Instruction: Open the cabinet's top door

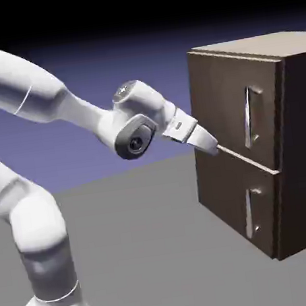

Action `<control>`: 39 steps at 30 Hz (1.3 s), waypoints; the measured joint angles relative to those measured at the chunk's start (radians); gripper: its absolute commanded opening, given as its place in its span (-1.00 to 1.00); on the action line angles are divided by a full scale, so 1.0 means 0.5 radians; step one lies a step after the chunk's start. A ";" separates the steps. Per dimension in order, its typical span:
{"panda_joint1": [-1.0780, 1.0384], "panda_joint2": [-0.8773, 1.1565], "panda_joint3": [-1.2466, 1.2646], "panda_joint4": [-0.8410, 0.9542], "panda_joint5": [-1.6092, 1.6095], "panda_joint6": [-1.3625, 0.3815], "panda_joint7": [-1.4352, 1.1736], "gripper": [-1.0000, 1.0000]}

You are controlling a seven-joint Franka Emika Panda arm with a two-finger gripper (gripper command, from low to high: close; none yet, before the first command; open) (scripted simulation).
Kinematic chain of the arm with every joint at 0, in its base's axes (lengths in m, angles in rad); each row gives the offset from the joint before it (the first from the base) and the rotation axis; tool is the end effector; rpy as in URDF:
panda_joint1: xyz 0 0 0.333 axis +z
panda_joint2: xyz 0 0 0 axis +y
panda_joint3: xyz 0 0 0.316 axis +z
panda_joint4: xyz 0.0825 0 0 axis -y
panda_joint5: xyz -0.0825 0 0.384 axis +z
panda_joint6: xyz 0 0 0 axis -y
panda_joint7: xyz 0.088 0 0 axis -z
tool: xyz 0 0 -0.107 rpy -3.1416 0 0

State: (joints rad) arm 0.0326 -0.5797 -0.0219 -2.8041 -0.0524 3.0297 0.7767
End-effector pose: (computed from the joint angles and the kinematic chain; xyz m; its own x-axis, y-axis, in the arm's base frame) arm 0.3889 0.0079 0.4638 0.5255 -0.6619 0.5346 -0.4518 -0.7495 -0.4839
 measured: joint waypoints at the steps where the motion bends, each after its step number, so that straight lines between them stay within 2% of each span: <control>1: 0.034 -0.016 -0.036 0.010 -0.087 -0.012 0.059 1.00; 39: 1.332 -0.628 -1.417 0.382 -3.392 -0.470 2.308 1.00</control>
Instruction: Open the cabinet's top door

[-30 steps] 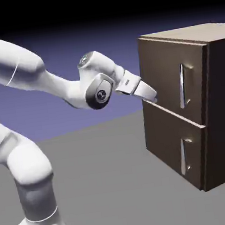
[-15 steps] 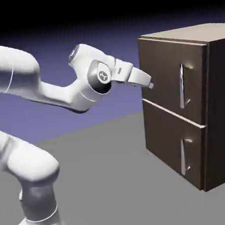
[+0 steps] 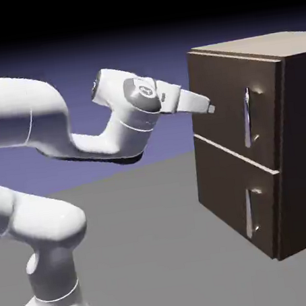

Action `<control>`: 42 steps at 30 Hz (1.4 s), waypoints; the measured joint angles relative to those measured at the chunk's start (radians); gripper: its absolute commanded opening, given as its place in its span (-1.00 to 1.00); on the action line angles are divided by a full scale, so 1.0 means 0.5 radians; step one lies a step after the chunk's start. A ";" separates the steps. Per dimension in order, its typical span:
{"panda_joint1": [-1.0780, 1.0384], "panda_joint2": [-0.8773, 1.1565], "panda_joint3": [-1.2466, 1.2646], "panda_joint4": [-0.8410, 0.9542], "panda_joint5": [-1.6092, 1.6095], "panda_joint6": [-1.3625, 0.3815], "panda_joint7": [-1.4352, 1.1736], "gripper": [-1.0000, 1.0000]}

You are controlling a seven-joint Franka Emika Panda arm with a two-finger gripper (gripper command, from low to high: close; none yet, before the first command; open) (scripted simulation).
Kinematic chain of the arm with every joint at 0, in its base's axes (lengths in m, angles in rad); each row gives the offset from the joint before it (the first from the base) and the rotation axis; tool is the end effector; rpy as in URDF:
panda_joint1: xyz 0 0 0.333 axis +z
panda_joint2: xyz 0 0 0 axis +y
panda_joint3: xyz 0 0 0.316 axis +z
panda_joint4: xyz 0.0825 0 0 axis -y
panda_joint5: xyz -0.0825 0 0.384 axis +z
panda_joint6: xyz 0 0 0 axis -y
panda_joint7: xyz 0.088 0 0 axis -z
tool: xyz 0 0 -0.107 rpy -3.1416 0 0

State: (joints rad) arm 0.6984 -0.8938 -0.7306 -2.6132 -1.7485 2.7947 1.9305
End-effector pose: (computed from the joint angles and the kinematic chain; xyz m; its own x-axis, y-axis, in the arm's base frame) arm 0.3664 -0.0018 0.5355 0.2869 -0.5998 0.7470 -0.2150 -0.8001 -0.5599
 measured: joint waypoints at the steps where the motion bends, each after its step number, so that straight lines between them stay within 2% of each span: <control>1: 0.034 -0.016 -0.036 0.010 -0.087 -0.012 0.059 1.00; 26: 0.886 -0.418 -0.942 0.254 -2.256 -0.313 1.535 1.00; 31: 1.175 -0.351 -1.099 0.497 -2.291 -0.332 1.545 1.00; 32: 1.231 -0.338 -1.128 0.543 -2.298 -0.336 1.547 -1.00; 34: 1.231 -0.338 -1.128 0.544 -2.298 -0.336 1.547 -1.00; 42: 0.755 0.019 -0.740 0.208 -2.167 -0.567 1.933 -1.00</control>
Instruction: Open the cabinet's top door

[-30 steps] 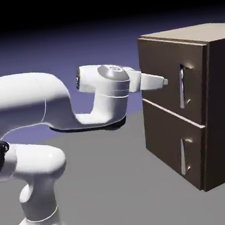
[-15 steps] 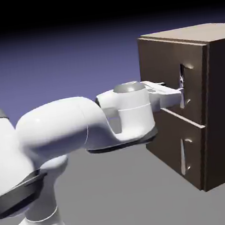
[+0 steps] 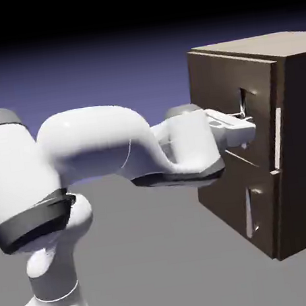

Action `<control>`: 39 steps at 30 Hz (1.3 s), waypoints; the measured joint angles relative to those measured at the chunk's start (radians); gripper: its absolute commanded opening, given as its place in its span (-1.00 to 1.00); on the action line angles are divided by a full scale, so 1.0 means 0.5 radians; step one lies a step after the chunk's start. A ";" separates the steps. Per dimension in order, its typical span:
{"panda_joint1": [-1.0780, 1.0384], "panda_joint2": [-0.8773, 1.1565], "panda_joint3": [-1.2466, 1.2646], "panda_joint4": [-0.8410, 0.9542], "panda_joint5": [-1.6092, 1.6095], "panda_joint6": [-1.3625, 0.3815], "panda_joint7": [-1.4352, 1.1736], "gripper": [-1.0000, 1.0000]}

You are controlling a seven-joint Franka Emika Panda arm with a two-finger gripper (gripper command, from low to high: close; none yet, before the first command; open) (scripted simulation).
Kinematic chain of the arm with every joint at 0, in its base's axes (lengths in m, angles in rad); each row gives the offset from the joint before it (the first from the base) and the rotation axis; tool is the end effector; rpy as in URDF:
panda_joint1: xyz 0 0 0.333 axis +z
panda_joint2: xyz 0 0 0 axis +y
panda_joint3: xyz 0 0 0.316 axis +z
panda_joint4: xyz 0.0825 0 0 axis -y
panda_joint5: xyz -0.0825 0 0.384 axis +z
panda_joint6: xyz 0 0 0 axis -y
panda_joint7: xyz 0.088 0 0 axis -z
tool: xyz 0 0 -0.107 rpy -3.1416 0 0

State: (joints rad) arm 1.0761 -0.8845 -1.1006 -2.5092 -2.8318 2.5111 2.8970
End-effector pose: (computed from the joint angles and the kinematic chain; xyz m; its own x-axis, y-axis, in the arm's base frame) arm 0.4380 -0.0337 0.4543 -0.0485 -0.7053 0.7072 -0.0492 -0.7055 -0.7070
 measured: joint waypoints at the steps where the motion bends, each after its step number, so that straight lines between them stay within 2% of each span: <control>1: -0.072 0.012 0.072 -0.062 0.055 -0.051 0.001 -1.00; 11: -0.620 0.007 0.797 -0.540 0.668 -0.491 -0.028 -1.00; 20: -0.983 0.006 1.449 -0.739 1.225 -0.680 0.001 -1.00; 27: -0.957 -0.056 1.893 -0.851 1.817 -1.051 -0.085 -1.00; 30: -1.134 -0.034 2.107 -0.846 1.947 -0.977 -0.052 -1.00; 39: -1.786 -0.130 2.621 -0.823 2.187 -0.474 0.001 -1.00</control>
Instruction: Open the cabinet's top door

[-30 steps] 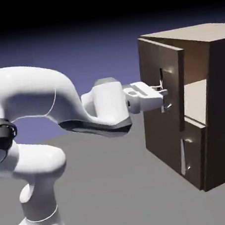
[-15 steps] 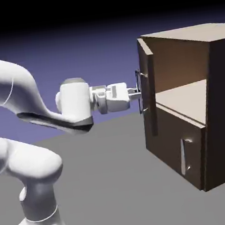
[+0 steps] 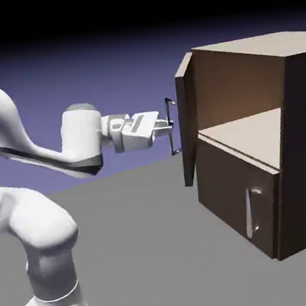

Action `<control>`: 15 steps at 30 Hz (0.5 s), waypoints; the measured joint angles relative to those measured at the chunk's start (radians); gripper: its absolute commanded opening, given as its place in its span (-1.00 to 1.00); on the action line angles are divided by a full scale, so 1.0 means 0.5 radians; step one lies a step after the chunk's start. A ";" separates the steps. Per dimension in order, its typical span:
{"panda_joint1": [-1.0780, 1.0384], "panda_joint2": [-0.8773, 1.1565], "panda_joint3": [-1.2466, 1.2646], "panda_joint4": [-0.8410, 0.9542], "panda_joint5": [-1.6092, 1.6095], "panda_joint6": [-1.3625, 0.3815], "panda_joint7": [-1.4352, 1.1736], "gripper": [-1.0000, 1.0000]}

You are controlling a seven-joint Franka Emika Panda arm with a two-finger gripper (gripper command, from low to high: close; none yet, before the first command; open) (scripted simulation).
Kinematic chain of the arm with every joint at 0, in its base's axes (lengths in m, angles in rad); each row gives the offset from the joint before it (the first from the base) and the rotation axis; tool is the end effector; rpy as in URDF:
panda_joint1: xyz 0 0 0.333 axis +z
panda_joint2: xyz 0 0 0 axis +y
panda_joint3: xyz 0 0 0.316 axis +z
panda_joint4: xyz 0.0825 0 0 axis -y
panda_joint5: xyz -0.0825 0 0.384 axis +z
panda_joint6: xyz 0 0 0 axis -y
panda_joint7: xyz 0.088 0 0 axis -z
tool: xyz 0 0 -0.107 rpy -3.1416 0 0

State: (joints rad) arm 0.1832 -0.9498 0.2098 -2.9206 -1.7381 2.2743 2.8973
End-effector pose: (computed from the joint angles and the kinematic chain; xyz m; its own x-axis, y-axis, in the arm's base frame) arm 0.2919 0.0894 0.4602 -0.3754 -0.6086 0.6990 -0.3816 -0.5858 -0.7150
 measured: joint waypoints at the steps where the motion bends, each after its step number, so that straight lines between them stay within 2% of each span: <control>1: -0.072 -0.022 0.054 0.001 0.028 0.061 0.000 -1.00; 15: -1.088 -0.466 0.777 0.003 0.500 0.951 0.000 -1.00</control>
State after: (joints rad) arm -0.3608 -1.1828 0.5982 -2.9192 -1.4881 2.7500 2.8973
